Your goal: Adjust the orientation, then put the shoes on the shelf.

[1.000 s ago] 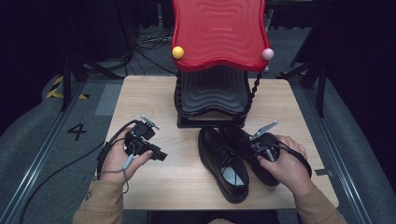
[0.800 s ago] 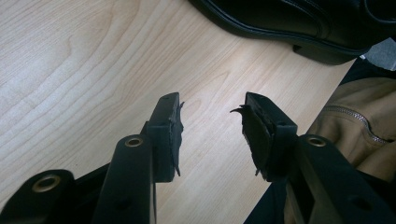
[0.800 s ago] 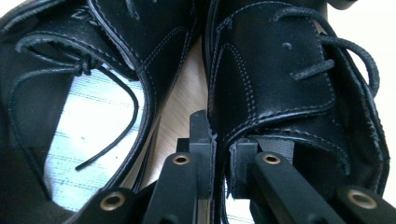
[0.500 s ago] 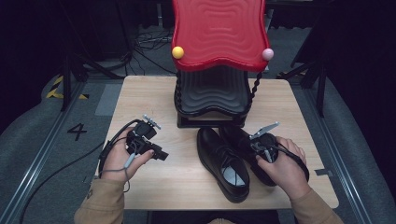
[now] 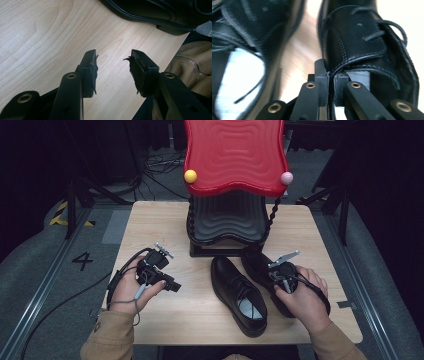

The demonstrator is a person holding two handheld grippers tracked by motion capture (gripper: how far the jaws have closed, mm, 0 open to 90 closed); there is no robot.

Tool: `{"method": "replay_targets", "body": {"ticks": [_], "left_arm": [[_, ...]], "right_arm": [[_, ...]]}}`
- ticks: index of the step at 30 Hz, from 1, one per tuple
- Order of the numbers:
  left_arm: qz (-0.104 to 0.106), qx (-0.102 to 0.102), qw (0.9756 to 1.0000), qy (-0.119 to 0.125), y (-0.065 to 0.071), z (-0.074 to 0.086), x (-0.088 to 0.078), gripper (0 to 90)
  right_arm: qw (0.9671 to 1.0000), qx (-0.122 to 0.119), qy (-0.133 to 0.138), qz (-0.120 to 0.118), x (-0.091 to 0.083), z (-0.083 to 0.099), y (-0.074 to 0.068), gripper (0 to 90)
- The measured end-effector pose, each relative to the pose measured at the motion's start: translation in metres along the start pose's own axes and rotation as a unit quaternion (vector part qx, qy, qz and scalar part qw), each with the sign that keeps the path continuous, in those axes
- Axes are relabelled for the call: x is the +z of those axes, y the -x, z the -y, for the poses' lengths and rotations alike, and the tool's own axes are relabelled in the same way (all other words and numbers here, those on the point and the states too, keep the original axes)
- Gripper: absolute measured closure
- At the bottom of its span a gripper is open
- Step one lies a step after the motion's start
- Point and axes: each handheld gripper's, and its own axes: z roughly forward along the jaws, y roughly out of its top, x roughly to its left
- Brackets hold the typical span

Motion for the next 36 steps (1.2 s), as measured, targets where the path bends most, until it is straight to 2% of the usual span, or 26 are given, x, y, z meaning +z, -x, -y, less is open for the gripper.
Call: {"method": "replay_targets", "body": {"ticks": [1,3,6,11,14,16,18,22,26,29,30,32,36], "left_arm": [[0.000,-0.001,1.0000,0.000,0.000,0.000,0.000,57.4],[-0.001,-0.004,1.0000,-0.001,0.000,0.001,-0.001,57.4],[0.000,-0.006,1.0000,0.001,-0.001,0.001,0.000,57.3],[0.001,-0.002,1.0000,-0.003,-0.001,-0.001,0.002,57.2],[0.002,0.000,1.0000,-0.002,-0.001,-0.002,0.002,57.2],[0.001,0.000,1.0000,-0.003,-0.002,-0.002,0.002,57.2],[0.002,-0.002,1.0000,-0.002,-0.003,-0.002,0.002,57.2],[0.003,0.002,1.0000,-0.002,-0.002,-0.004,0.003,57.2],[0.005,0.003,1.0000,-0.002,-0.001,-0.006,0.003,57.2],[0.005,0.004,1.0000,-0.001,-0.001,-0.008,0.004,57.2],[0.005,0.007,1.0000,-0.004,-0.002,-0.008,0.004,57.2],[0.006,0.007,1.0000,-0.004,-0.002,-0.008,0.006,57.2],[0.006,0.003,0.9999,-0.008,-0.002,-0.007,0.006,57.1]], "right_arm": [[0.9995,0.001,-0.001,-0.031,0.006,-0.002,-0.003,81.3],[0.9979,0.001,0.004,-0.065,0.012,-0.003,-0.006,78.2],[0.9977,-0.008,-0.002,-0.067,0.016,-0.006,-0.010,78.1],[0.9974,-0.003,0.003,-0.071,0.016,-0.005,-0.010,76.1],[0.9964,0.016,0.004,-0.084,0.014,-0.004,-0.008,66.6],[0.9956,0.032,0.009,-0.088,0.007,-0.003,-0.003,60.3],[0.9927,0.055,0.017,-0.106,-0.002,-0.001,0.000,58.2],[0.9900,0.074,0.027,-0.117,-0.011,0.002,0.001,50.2],[0.9886,0.084,0.037,-0.119,-0.016,0.005,-0.001,42.6],[0.9889,0.085,0.038,-0.115,-0.017,0.006,-0.002,38.7],[0.9899,0.084,0.026,-0.111,-0.015,0.007,-0.006,38.4],[0.9898,0.082,0.027,-0.113,-0.013,0.007,-0.009,37.5],[0.9927,0.082,0.008,-0.088,0.002,0.006,-0.012,35.8]]}}
